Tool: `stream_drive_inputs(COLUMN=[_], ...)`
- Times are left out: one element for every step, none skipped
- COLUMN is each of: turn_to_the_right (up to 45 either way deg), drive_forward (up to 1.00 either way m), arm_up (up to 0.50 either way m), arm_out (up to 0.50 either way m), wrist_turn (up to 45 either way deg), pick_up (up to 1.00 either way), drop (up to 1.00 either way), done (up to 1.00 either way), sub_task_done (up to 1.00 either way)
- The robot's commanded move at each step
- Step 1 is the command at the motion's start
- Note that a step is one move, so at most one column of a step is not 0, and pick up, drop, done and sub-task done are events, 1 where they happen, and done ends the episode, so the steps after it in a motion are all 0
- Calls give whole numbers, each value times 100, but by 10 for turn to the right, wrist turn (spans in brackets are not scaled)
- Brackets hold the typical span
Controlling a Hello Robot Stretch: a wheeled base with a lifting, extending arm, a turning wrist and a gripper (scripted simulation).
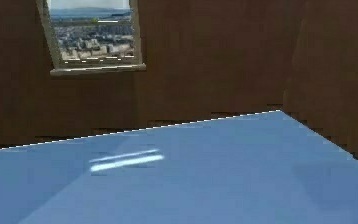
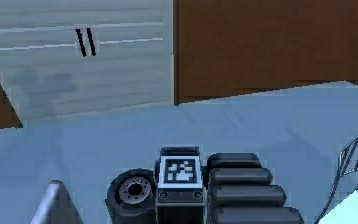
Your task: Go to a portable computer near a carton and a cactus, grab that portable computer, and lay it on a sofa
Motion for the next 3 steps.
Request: stream_drive_inputs(turn_to_the_right=[450, 330, 0], drive_forward=[0, 0, 30], arm_up=[0, 0, 0], arm_out=[0, 0, 0], wrist_turn=[0, 0, 0], pick_up=[0, 0, 0], drop=[0, 0, 0], done=[0, 0, 0], sub_task_done=[0, 0, 0])
